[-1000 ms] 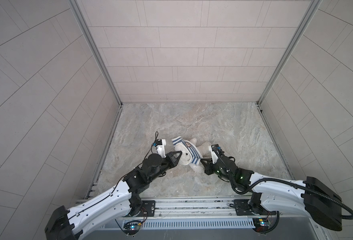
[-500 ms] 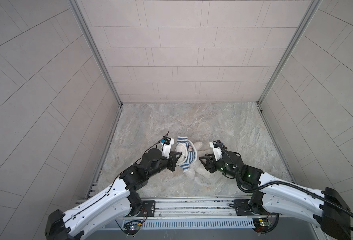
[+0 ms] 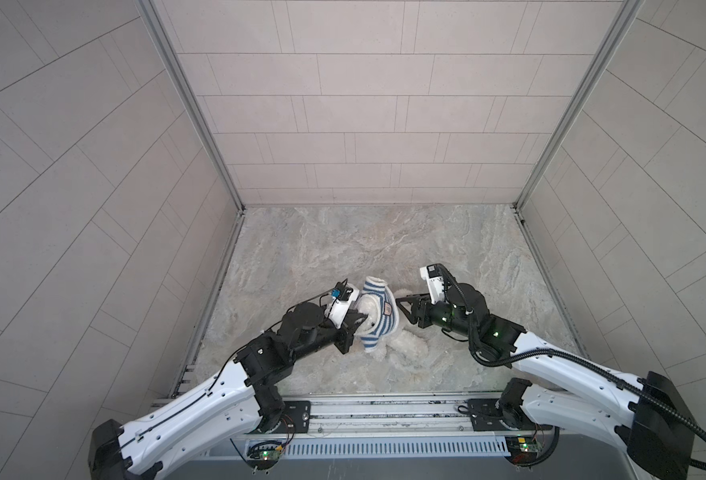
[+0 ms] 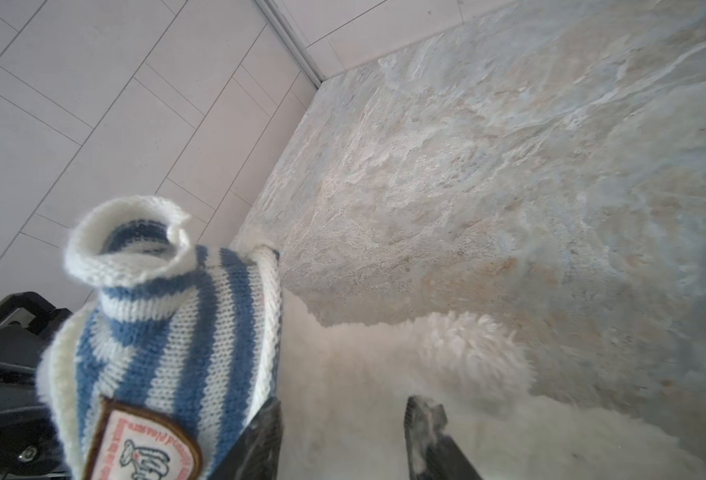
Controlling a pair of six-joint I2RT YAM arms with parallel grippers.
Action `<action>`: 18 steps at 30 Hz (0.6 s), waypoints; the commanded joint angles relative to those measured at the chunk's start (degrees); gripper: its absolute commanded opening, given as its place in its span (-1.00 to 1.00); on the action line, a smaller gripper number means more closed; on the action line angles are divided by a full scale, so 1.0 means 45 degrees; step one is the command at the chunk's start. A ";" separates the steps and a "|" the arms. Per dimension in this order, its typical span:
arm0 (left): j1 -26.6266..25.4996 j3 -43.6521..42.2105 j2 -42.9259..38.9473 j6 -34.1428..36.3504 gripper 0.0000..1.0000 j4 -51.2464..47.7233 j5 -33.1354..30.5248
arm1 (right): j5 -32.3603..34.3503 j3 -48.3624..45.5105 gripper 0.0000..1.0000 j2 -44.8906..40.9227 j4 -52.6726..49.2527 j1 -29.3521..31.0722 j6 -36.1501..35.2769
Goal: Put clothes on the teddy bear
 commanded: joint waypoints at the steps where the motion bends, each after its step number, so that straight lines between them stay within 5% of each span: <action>1: -0.0159 -0.0083 -0.0042 0.0505 -1.00 0.0502 0.0067 | -0.0681 0.0304 -0.01 0.0191 0.1100 -0.0127 0.0606; 18: -0.0289 -0.0044 0.0050 0.0644 -1.00 0.0497 -0.0070 | -0.1122 0.0348 -0.14 0.1760 0.3404 -0.0416 0.1521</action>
